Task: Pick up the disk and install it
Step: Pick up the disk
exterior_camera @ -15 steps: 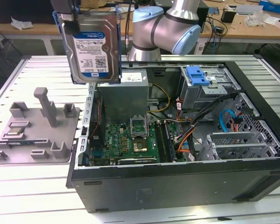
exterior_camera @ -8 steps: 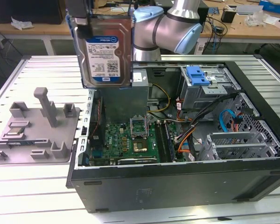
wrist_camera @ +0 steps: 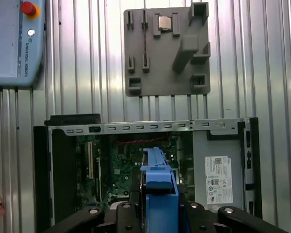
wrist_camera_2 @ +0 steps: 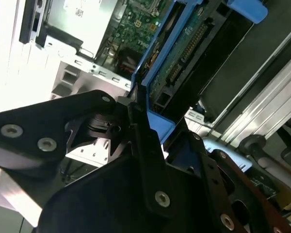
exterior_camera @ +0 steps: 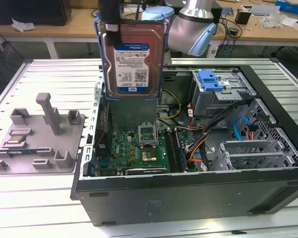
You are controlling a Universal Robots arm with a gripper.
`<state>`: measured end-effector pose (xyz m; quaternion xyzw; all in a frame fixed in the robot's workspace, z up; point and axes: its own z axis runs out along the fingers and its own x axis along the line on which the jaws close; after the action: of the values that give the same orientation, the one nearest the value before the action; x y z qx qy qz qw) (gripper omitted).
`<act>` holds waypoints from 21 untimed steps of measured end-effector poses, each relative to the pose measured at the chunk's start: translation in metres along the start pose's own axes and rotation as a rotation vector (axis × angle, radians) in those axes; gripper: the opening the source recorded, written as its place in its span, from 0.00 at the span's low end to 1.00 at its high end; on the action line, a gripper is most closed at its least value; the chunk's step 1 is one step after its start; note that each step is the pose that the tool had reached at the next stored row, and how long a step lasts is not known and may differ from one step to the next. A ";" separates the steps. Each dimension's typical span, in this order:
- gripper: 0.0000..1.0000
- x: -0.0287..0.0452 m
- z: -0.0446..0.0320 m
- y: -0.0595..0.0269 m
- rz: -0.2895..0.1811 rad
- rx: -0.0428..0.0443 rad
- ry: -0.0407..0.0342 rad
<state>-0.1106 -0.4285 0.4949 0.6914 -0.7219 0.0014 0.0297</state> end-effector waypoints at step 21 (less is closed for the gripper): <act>0.37 0.0369 -0.0019 -0.0917 -0.004 -0.0066 0.0004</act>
<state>-0.0205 -0.4692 0.4949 0.6926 -0.7206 -0.0008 0.0321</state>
